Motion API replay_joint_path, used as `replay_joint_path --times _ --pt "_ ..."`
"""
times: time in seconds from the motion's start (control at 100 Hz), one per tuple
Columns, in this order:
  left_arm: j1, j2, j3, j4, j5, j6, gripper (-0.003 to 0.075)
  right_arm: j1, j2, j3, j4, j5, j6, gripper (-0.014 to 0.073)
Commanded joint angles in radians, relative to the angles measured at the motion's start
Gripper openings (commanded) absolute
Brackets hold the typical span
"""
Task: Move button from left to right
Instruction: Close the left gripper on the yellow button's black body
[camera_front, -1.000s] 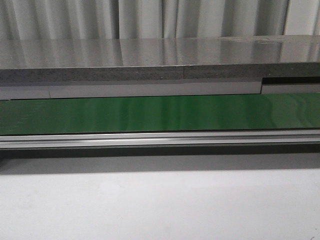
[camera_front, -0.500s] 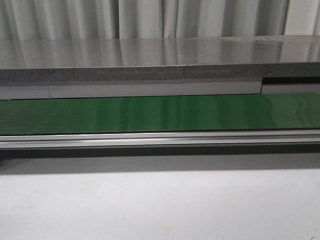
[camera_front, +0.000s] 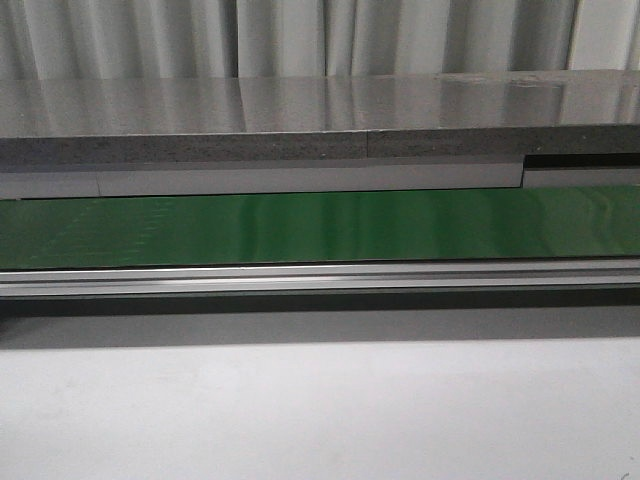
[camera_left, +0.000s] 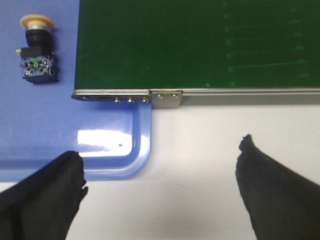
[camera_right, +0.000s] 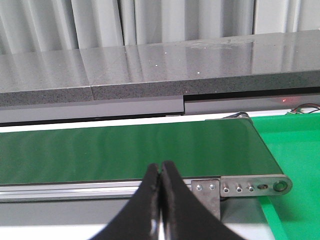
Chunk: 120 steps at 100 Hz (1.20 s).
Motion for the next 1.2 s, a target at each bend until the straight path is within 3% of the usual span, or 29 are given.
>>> replay_joint_path --times 0.0,0.41,1.19 --pt "0.02 0.009 -0.067 0.017 -0.055 -0.001 0.0566 0.0 -0.021 -0.015 -0.011 -0.074 -0.004 -0.0068" --pt "0.263 0.23 -0.346 0.018 -0.016 0.021 0.0566 0.0 -0.021 -0.015 -0.011 -0.074 -0.004 -0.0068" --pt "0.323 0.739 -0.594 -0.005 -0.049 0.05 0.0566 0.0 -0.021 -0.015 -0.011 -0.074 -0.004 -0.0068"
